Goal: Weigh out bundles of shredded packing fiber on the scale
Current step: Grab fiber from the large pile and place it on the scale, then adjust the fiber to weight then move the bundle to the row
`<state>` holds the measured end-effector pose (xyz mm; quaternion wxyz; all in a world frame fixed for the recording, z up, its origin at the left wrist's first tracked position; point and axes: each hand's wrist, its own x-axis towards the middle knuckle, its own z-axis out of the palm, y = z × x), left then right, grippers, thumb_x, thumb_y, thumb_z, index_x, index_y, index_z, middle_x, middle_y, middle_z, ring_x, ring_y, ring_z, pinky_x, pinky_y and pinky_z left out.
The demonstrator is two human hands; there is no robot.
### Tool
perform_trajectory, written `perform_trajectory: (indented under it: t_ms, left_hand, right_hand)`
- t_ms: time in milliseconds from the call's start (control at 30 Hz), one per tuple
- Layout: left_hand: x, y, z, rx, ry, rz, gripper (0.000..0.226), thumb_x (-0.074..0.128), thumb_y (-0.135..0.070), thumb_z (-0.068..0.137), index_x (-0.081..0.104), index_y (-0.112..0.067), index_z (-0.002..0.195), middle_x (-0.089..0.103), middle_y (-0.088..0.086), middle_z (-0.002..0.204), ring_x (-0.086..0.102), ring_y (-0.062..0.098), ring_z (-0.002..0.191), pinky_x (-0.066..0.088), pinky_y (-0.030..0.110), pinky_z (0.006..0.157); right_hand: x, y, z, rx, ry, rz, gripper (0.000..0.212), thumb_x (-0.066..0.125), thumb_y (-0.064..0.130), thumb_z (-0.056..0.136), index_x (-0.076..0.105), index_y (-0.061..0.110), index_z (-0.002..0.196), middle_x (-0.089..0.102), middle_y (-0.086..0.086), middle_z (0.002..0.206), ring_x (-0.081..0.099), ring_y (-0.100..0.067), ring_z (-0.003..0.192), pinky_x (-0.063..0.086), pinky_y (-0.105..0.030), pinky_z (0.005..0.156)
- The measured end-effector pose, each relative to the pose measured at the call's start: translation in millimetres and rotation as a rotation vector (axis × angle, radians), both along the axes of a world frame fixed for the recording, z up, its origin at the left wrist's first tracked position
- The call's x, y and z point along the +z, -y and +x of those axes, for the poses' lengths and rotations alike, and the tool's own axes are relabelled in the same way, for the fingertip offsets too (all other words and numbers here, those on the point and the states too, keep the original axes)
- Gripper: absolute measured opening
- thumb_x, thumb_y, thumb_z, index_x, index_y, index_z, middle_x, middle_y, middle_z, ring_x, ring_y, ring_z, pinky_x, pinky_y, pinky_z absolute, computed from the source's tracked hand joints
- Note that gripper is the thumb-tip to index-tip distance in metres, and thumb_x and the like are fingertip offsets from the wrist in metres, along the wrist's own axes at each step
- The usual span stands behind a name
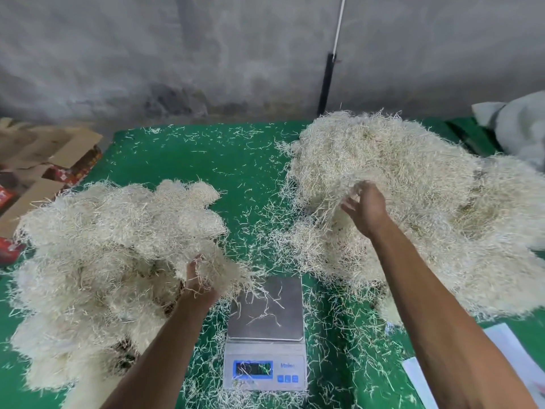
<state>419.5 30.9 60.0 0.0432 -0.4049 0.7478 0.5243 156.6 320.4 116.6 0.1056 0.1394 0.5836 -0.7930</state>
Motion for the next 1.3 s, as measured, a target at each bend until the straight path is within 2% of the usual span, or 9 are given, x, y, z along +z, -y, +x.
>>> perform_trajectory:
  t_ms: [200,267,433,567,667,800,900,1033,1300]
  left_hand:
    - [7,-5,10,-0.049,-0.133,0.096,0.078,0.055,0.01,0.093,0.027,-0.038,0.147,0.062,0.014,0.113,0.057,0.023,0.089,0.047,0.03,0.078]
    - [9,-7,13,-0.066,-0.121,0.059,0.076,0.057,0.007,0.093,0.029,-0.043,0.142,0.063,0.01,0.099,0.056,0.017,0.076,0.048,0.025,0.065]
    - [18,-18,-27,0.111,-0.302,0.453,0.011,0.054,-0.018,0.101,0.065,-0.022,0.1,0.061,0.007,0.1,0.065,0.017,0.082,0.054,0.031,0.072]
    - [-3,-35,-32,0.04,-0.244,0.245,0.059,0.077,-0.049,0.08,0.056,-0.014,0.123,0.071,-0.01,0.105,0.064,0.022,0.091,0.053,0.018,0.08]
    - [-28,-50,-15,-0.184,-0.073,0.107,0.114,0.084,-0.053,0.071,0.019,-0.014,0.156,0.037,0.012,0.155,0.056,0.025,0.124,0.047,0.03,0.102]
    - [-50,-51,-2,-0.276,-0.062,-0.091,0.138,0.088,-0.063,0.057,0.004,-0.019,0.158,0.013,0.016,0.165,0.027,0.034,0.147,0.027,0.047,0.117]
    - [-51,-46,7,-0.263,-0.192,-0.188,0.133,0.087,-0.065,0.056,0.01,-0.024,0.157,0.021,0.013,0.162,0.033,0.031,0.143,0.032,0.042,0.112]
    - [-47,-40,19,-0.224,-0.268,-0.345,0.104,0.08,-0.058,0.074,0.022,-0.025,0.154,0.031,0.006,0.157,0.038,0.023,0.14,0.033,0.035,0.108]
    - [-59,-37,25,-0.294,-0.221,-0.362,0.077,0.076,-0.039,0.086,0.035,-0.024,0.15,0.043,0.006,0.15,0.041,0.021,0.136,0.036,0.034,0.105]
  right_hand:
    - [-43,-8,32,0.155,-0.155,1.021,0.028,0.057,0.015,0.104,0.065,-0.005,0.122,0.067,-0.022,0.128,0.066,-0.026,0.081,0.058,-0.028,0.071]
    - [-41,-10,41,0.306,-0.208,1.361,0.025,0.056,0.021,0.104,0.065,0.001,0.116,0.069,-0.019,0.117,0.064,-0.024,0.083,0.059,-0.034,0.08]
    - [-11,-2,52,0.536,-0.157,1.507,0.027,0.054,0.032,0.106,0.062,0.006,0.108,0.069,-0.011,0.108,0.067,-0.024,0.088,0.057,-0.042,0.089]
    - [-4,7,70,0.318,-0.259,1.751,0.017,0.054,0.015,0.103,0.066,0.005,0.098,0.068,-0.013,0.113,0.069,-0.026,0.085,0.062,-0.046,0.082]
    - [-22,15,94,0.346,-0.426,1.671,0.019,0.053,0.016,0.105,0.071,0.009,0.103,0.063,-0.011,0.12,0.068,-0.026,0.086,0.063,-0.04,0.071]
    - [-48,29,130,0.554,-0.547,1.34,0.024,0.051,0.03,0.107,0.07,0.016,0.109,0.069,-0.002,0.102,0.069,-0.019,0.082,0.056,-0.025,0.065]
    - [-70,48,166,0.772,-0.399,0.841,0.055,0.057,0.05,0.101,0.048,0.025,0.15,0.055,0.005,0.14,0.067,-0.018,0.111,0.057,-0.03,0.085]
    - [-110,73,197,0.887,-0.398,0.917,0.065,0.054,0.039,0.106,0.025,0.027,0.163,0.03,-0.004,0.166,0.038,-0.026,0.148,0.034,-0.05,0.121]
    - [-143,51,154,0.587,-0.266,0.968,0.041,0.036,0.031,0.112,0.051,0.003,0.137,0.066,-0.019,0.118,0.072,-0.025,0.099,0.061,-0.037,0.087]
